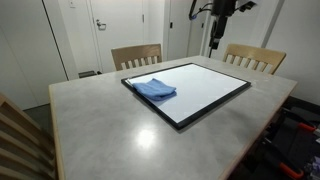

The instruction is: Use the cloth to wipe the white board

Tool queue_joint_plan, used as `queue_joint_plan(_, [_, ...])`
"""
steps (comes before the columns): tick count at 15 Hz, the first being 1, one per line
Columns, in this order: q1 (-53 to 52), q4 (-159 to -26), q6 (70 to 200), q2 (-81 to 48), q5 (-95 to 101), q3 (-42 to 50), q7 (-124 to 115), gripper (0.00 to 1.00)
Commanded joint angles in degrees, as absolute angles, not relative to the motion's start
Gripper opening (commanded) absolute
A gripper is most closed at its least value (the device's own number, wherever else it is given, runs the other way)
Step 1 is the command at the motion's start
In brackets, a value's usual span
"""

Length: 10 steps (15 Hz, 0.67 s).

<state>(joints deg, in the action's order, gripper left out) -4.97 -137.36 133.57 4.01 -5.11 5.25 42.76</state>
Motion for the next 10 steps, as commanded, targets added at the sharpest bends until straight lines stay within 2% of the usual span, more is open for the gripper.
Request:
queue_joint_plan(1, [-4.3,-133.4,135.6,-1.6,-7.4,2.6,44.5,1.0])
queue_joint_plan(10, [-3.1,-125.8,137.3,-11.4,-7.4,-2.8,44.7,1.0])
